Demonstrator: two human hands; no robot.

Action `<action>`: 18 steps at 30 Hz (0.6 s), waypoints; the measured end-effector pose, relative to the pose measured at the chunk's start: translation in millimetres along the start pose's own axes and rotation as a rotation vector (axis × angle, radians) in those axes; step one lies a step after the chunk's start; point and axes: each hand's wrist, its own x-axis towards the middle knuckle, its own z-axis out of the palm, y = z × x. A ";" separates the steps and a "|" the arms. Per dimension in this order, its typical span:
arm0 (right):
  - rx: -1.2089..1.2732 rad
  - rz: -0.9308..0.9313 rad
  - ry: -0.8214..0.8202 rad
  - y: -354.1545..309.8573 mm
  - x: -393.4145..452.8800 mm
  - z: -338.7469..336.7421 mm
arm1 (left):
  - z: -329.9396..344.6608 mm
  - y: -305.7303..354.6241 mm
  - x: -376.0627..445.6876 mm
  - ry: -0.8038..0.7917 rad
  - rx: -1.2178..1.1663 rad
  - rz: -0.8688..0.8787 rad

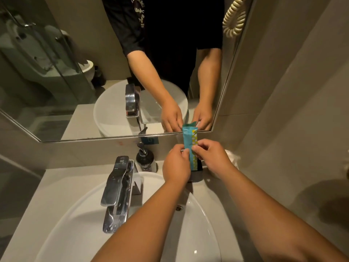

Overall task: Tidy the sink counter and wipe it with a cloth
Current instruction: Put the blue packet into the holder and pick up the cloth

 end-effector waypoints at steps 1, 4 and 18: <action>0.005 0.013 -0.009 2.9 2.0 0.1 | 1.8 -2.3 3.4 -0.011 0.019 0.000; -0.018 0.043 -0.038 8.2 4.5 1.1 | 4.3 -11.5 10.8 -0.014 0.039 0.014; -0.159 0.066 -0.018 15.8 7.0 8.8 | 7.2 -20.8 17.9 0.022 0.126 0.037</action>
